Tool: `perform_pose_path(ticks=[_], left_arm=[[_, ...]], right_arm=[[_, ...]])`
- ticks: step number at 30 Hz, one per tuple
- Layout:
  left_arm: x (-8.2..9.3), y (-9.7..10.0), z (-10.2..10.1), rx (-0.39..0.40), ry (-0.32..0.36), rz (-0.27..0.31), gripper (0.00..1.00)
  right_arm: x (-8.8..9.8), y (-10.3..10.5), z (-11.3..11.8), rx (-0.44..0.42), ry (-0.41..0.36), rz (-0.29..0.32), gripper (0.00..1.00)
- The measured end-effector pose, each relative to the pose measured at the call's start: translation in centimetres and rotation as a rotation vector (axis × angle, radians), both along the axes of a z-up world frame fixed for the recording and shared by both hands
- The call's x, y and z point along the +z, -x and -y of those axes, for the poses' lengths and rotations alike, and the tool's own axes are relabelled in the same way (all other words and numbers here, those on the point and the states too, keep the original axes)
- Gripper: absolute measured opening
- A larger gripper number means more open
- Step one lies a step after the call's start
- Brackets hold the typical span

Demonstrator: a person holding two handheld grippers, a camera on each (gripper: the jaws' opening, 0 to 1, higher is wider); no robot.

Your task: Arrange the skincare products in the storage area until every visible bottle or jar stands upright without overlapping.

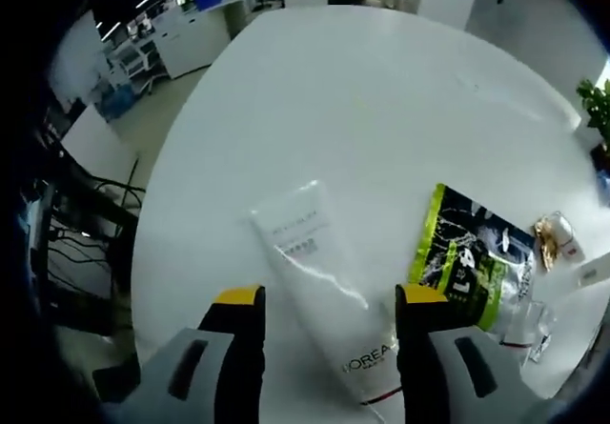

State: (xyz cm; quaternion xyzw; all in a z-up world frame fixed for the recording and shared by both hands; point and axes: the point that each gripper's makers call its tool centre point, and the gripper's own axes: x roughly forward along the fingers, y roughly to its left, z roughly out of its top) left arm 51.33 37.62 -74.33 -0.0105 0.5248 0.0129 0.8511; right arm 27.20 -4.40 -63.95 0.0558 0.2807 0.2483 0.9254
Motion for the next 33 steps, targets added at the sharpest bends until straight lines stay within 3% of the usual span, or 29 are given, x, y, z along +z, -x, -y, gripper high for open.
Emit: perform_pose_path(ticks=[18,30,33], left_arm=[[-0.2,-0.2,0.7,-0.033,0.012,0.017,0.37],[1.0,0.3,0.8,-0.006,0.049,0.110,0.33],[2.2,-0.1,1.5,-0.029,0.079,0.203,0.32]], right_arm=[[0.0,-0.1,0.1,-0.002,0.006,0.002,0.78],[0.0,0.0,0.0,0.005,0.009,0.006,0.78],[0.0,0.1,-0.1,0.010,0.008,0.006,0.77]])
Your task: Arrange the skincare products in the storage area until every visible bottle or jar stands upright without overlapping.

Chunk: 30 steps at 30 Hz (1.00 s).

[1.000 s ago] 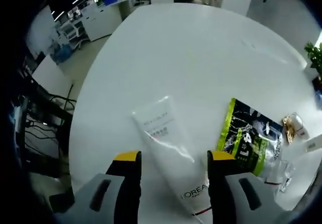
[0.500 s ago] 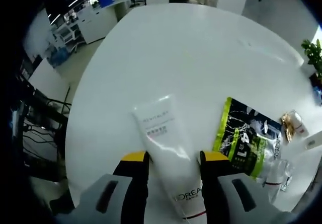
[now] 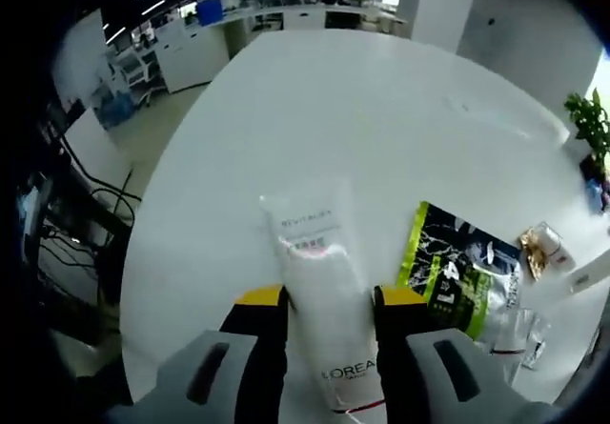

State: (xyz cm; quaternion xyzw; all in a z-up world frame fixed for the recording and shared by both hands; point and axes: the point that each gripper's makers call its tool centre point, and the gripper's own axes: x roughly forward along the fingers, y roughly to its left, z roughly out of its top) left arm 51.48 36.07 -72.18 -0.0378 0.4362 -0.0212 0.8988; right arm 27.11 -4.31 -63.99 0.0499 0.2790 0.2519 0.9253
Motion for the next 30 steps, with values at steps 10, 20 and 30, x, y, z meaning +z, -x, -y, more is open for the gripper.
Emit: perform_pose_path(ticks=[10,20,30], left_arm=[[2.1,1.8,1.1,-0.025,0.030,0.112,0.32],[4.3,3.1,2.1,-0.076,0.034,0.200,0.31],[5.9,4.8,2.7,-0.113,0.030,0.247,0.30]], right_arm=[[0.3,0.2,-0.3,0.015,-0.010,0.015,0.77],[0.6,0.4,-0.8,0.047,-0.030,0.026,0.76],[1.0,0.3,-1.1,0.068,-0.046,0.044,0.76]])
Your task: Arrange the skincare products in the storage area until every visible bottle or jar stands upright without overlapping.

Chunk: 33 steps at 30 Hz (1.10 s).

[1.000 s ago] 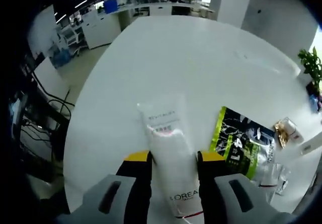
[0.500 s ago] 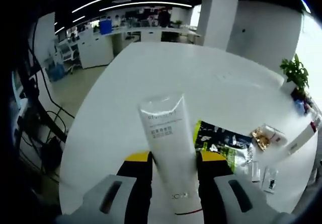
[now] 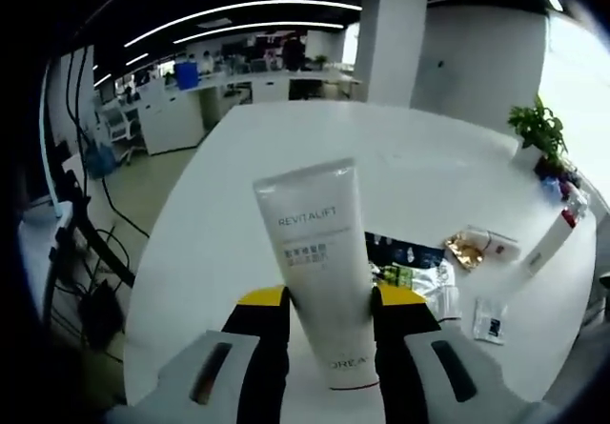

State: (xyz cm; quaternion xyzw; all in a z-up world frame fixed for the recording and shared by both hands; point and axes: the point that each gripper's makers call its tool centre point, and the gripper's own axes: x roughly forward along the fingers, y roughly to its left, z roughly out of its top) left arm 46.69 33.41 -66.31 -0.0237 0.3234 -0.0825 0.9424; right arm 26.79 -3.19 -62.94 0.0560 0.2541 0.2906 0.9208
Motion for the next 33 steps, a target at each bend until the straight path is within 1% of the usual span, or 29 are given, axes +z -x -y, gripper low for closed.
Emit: perform_pose_path(ticks=[9,13,16,20,23,26,30,33], left_arm=[[1.0,1.6,0.7,-0.018,-0.006,0.042,0.30],[1.8,2.4,1.2,-0.033,-0.023,0.066,0.30],[2.3,2.9,1.6,-0.034,-0.024,0.080,0.30],[3.5,3.7,1.9,-0.025,-0.024,0.110,0.29],[5.1,4.6,2.4,-0.001,-0.018,0.152,0.30],[6.5,6.1,3.6,-0.001,-0.011,0.186,0.30],[7.9,8.1,5.8,-0.015,0.006,0.220,0.30],[8.7,9.0,7.0,-0.007,0.020,0.243,0.30]], right_arm=[[0.5,0.2,-0.4,0.023,-0.017,0.019,0.76],[0.6,0.3,-0.6,0.035,-0.020,0.023,0.76],[0.6,0.5,-0.8,0.046,-0.024,0.026,0.76],[0.7,0.6,-1.0,0.060,-0.027,0.030,0.76],[0.9,0.8,-1.2,0.067,-0.035,0.035,0.76],[1.1,0.8,-1.2,0.067,-0.047,0.043,0.75],[1.4,0.8,-1.3,0.071,-0.064,0.052,0.75],[1.4,0.9,-1.5,0.087,-0.062,0.059,0.75]])
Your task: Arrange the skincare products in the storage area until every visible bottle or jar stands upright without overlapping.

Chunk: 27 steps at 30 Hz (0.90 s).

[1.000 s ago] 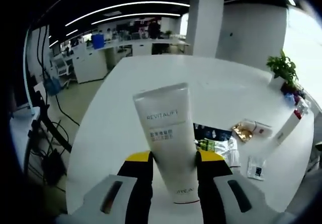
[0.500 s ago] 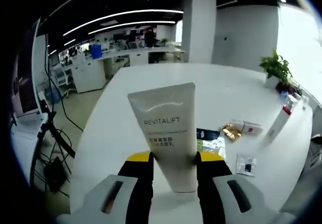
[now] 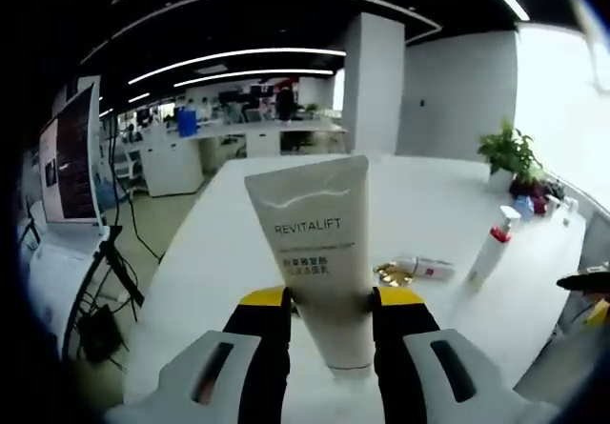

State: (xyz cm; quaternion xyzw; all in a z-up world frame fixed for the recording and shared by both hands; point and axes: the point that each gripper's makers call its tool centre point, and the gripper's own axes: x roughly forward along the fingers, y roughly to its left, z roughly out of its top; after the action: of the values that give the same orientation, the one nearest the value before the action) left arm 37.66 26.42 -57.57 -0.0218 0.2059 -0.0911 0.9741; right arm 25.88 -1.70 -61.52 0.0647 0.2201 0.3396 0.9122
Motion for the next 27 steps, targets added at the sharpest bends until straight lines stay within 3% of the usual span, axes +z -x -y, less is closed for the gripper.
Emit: perform_pose_path(ticks=[5,14,18,27], left_arm=[[1.1,1.7,2.6,-0.009,0.028,0.038,0.30],[1.8,3.8,7.1,-0.101,-0.011,0.055,0.30],[1.8,4.7,9.2,-0.164,-0.050,0.056,0.30],[1.6,6.0,12.5,-0.297,-0.137,0.047,0.30]], right_arm=[[0.1,0.2,-0.2,0.012,-0.002,0.007,0.75],[2.0,-0.2,-0.5,-0.001,-0.087,0.016,0.72],[3.9,-0.7,-1.6,0.004,-0.133,0.051,0.70],[8.2,-1.3,-6.3,0.114,-0.185,0.119,0.62]])
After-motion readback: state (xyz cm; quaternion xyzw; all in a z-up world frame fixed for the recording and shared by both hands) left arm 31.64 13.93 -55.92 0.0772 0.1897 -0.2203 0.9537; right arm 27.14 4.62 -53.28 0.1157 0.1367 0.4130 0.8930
